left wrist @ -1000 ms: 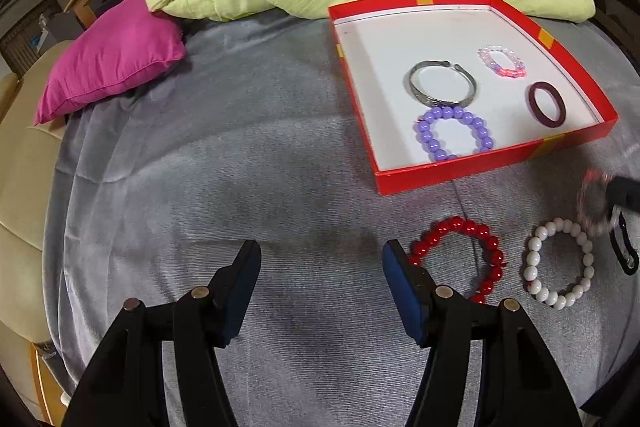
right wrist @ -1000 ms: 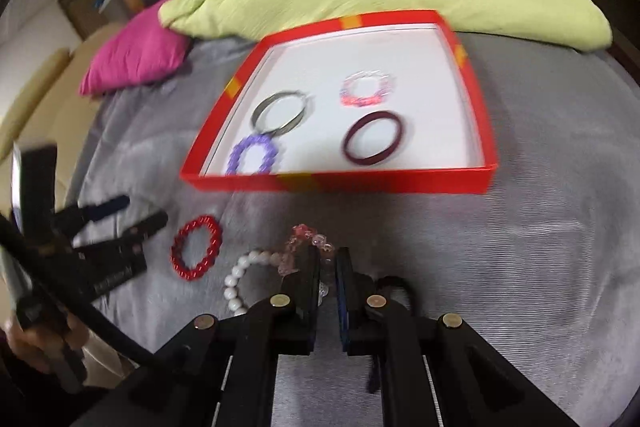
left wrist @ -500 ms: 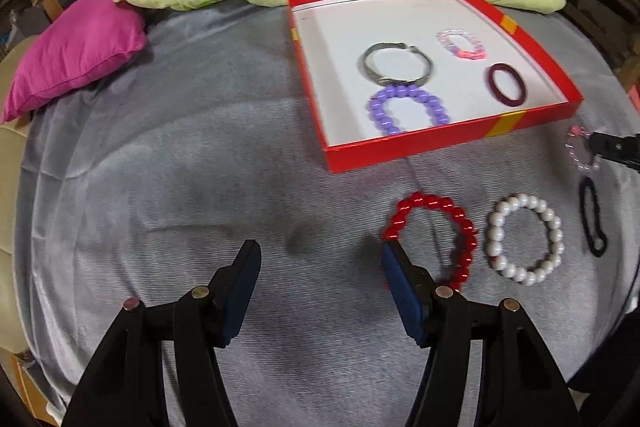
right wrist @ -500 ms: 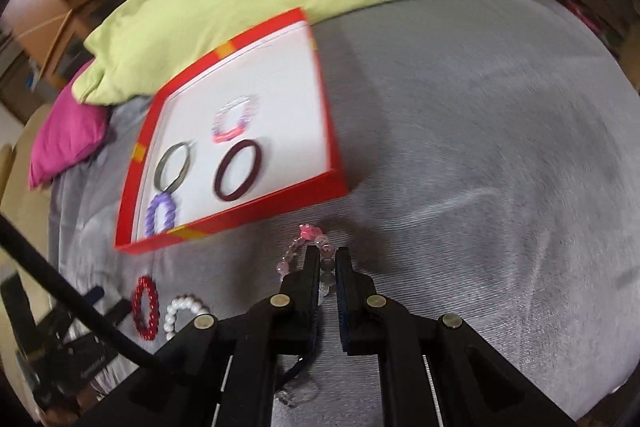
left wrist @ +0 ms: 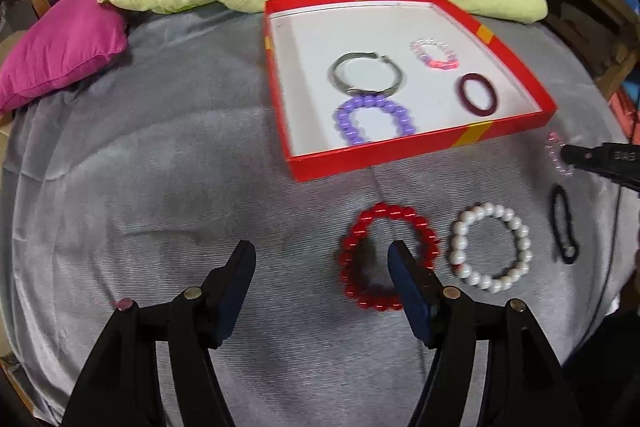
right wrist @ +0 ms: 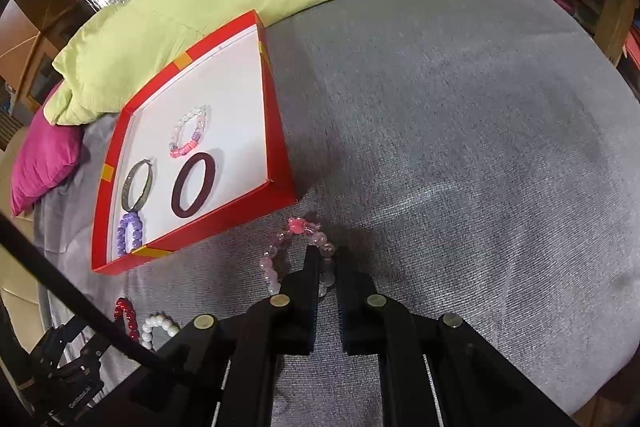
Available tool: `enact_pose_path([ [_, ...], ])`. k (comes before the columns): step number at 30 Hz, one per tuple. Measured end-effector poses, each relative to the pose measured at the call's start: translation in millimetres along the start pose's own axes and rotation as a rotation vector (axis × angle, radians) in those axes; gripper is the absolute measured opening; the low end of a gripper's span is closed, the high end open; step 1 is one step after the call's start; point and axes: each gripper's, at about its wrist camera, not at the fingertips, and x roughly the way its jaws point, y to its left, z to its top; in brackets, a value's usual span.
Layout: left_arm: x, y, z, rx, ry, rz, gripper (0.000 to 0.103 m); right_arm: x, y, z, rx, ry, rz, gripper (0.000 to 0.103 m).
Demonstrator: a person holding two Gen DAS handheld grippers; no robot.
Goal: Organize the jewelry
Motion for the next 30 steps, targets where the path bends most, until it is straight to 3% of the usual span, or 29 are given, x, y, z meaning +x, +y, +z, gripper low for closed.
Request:
enact_pose_path([
  [9,6,-17,-4,0.072,0.024,-0.025,0.071,5,4,1,0.001,0.001,0.003,0.009],
  [25,1,-15,-7,0.063,0.013,-0.069,0.073,3,1,2,0.0,0.003,0.01,0.009],
  [30,5,-22,-15,0.114,0.044,-0.074,0.073,4,1,2,-0.001,0.004,0.01,0.009],
])
